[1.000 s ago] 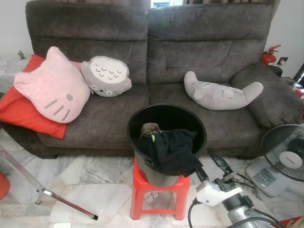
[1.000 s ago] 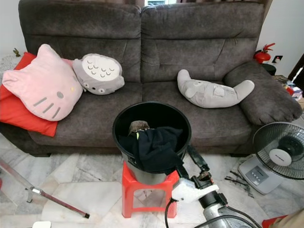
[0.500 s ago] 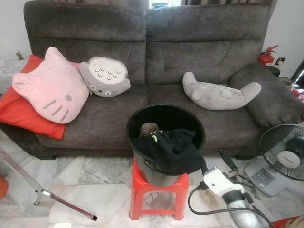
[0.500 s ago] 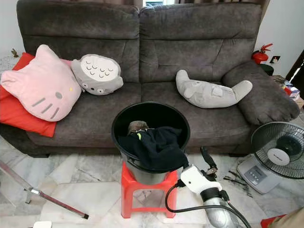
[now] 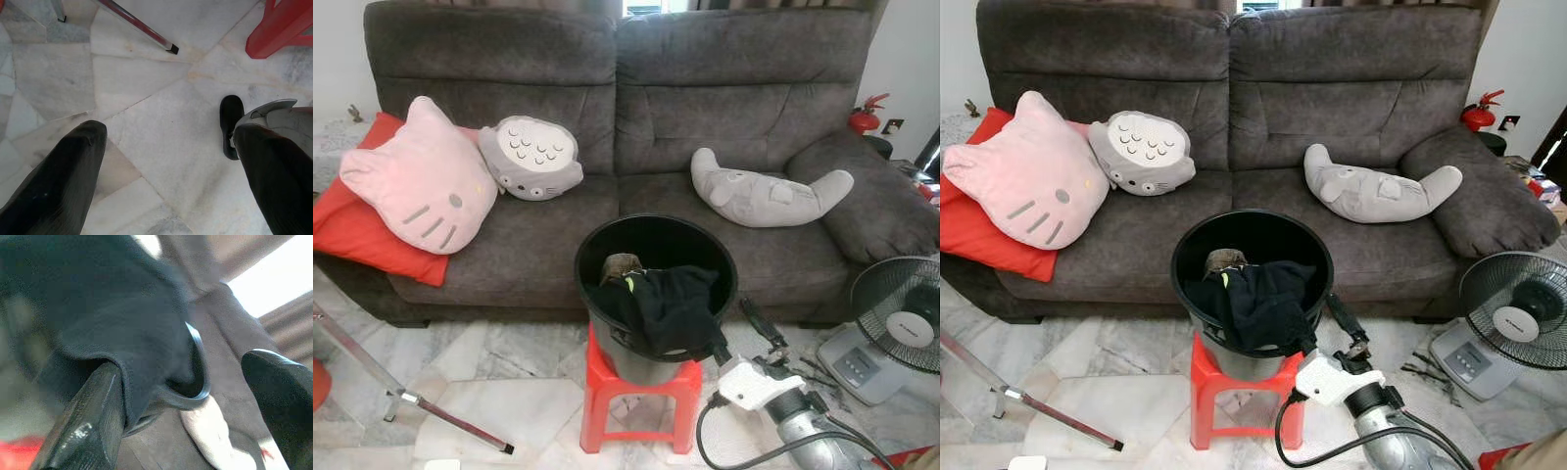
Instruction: Hang hanger
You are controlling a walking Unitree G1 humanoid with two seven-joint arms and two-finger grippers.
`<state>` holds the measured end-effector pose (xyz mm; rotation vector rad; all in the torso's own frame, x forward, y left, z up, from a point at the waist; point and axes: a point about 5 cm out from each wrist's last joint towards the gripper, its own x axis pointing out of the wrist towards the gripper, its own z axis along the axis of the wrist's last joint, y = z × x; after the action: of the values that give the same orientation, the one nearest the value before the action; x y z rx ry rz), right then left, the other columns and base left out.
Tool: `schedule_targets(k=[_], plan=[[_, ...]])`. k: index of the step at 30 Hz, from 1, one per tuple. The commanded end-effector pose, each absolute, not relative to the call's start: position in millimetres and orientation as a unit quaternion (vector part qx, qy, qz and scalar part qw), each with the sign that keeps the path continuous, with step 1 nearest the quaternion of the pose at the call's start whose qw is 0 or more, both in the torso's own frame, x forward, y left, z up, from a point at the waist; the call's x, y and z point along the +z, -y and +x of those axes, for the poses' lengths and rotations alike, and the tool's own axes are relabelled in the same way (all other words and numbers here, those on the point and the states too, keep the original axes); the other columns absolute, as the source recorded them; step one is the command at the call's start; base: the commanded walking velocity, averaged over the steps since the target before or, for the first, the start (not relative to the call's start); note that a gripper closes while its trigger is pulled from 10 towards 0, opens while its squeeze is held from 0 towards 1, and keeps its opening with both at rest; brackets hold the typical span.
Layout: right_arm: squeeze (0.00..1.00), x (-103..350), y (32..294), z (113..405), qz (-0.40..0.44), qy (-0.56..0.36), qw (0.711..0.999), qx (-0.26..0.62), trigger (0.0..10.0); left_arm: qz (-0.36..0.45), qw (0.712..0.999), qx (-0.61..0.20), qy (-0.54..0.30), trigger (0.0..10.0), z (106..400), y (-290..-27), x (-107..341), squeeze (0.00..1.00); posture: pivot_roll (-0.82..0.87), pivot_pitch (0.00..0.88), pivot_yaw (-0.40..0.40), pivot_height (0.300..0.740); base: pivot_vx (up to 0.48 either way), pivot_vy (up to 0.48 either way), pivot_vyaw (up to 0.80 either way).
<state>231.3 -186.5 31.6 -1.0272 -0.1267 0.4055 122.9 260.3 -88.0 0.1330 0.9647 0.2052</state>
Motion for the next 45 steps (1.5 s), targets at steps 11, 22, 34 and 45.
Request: schedule_targets(k=[11, 22, 34, 45], plan=[[0.00, 40.9, 200.8, 250.2, -0.503, 0.064, 0.855, 0.110, 10.0, 0.066, 0.879, 0.103, -0.461, 10.0, 120.7, -261.9, -88.0, 0.00, -0.03, 0.000, 0.005, 0.740, 0.000, 0.000, 0.00], [0.00, 48.5, 195.1, 257.1, -0.505, 0.099, 0.852, 0.096, 10.0, 0.067, 0.879, 0.104, -0.460, 10.0, 121.0, -262.0, -87.8, 0.00, -0.03, 0.000, 0.007, 0.740, 0.000, 0.000, 0.00], [0.00, 42.3, 192.0, 260.3, -0.429, 0.058, 0.896, 0.102, 10.0, 0.068, 0.880, 0.100, -0.460, 10.0, 120.9, -261.7, -87.9, 0.00, -0.03, 0.000, 0.007, 0.740, 0.000, 0.000, 0.00], [0.00, 42.9, 200.5, 272.7, -0.219, -0.006, 0.976, 0.008, 10.0, 0.069, 0.880, 0.102, -0.459, 10.0, 120.8, -261.1, -88.0, 0.00, -0.02, 0.000, 0.003, 0.740, 0.000, 0.000, 0.00]])
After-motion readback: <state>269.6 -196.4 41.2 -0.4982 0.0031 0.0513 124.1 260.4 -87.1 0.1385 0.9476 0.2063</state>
